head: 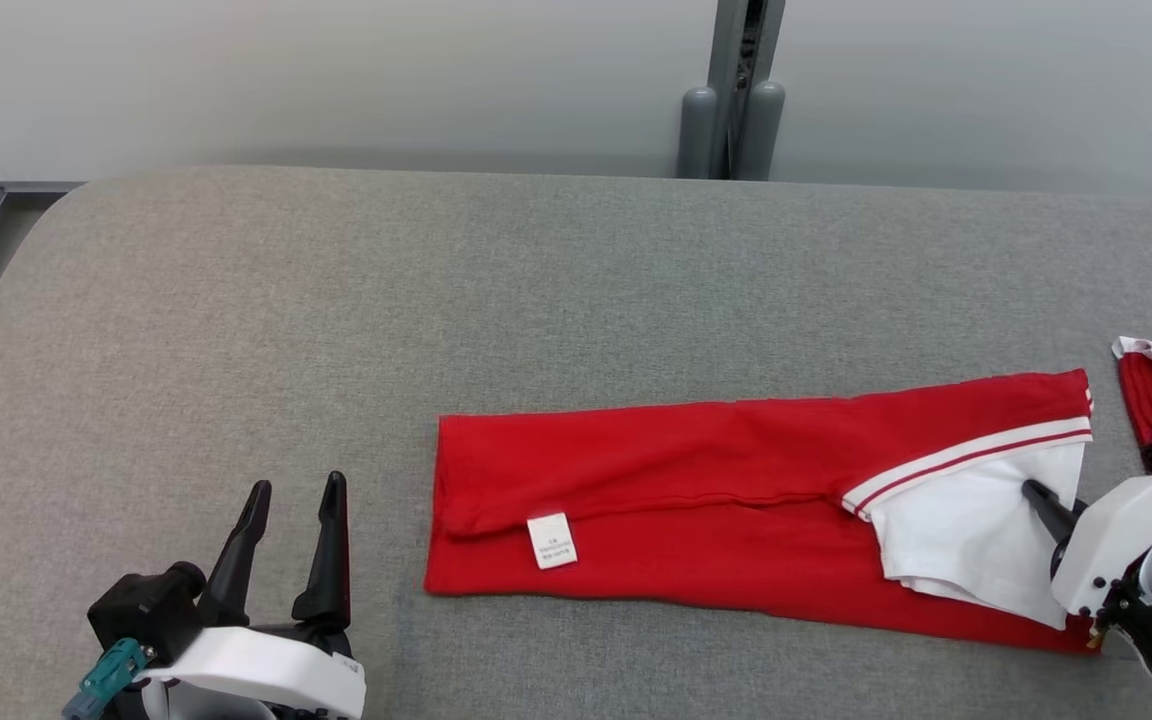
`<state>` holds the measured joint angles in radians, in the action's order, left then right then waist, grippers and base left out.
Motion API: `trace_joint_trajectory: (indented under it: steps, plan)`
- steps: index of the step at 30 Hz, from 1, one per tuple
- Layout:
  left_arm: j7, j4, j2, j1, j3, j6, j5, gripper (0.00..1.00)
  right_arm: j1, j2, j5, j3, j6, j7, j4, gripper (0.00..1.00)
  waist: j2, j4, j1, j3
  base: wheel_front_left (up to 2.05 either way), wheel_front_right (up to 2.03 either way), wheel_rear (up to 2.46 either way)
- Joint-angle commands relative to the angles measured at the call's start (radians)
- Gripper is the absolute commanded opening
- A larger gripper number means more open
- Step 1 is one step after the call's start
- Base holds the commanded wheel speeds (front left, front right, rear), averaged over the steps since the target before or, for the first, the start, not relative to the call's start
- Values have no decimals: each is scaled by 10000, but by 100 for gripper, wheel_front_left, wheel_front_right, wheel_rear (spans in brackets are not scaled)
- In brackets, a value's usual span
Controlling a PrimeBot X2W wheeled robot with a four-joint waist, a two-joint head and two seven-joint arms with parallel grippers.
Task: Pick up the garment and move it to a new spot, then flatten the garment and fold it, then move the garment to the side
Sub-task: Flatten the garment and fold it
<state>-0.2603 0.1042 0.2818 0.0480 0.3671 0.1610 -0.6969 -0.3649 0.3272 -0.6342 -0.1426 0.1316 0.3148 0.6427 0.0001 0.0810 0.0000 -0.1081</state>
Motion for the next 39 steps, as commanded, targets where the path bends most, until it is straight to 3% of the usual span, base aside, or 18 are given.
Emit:
trace_joint_trajectory:
  steps: [1,19,28,39]
  plan:
    - [-50,-24,19,-65,-30,14,-6,100,-45,154,-101,74,-12,-97,-90,0,-1,-165,0,90,0,0,0]
    - [-6,-120,31,-24,42,32,-62,100,-156,1303,169,913,-12,657,-1240,0,-1,-1066,0,140,0,0,0]
    - [-15,1,-69,57,107,-29,-91,100,171,1038,-66,526,-10,1384,-3255,0,-1,-1179,0,232,0,0,0]
    - [-28,54,-155,10,140,-100,-127,100,688,241,16,-325,-10,2451,-5923,0,-1,-1084,0,443,0,0,0]
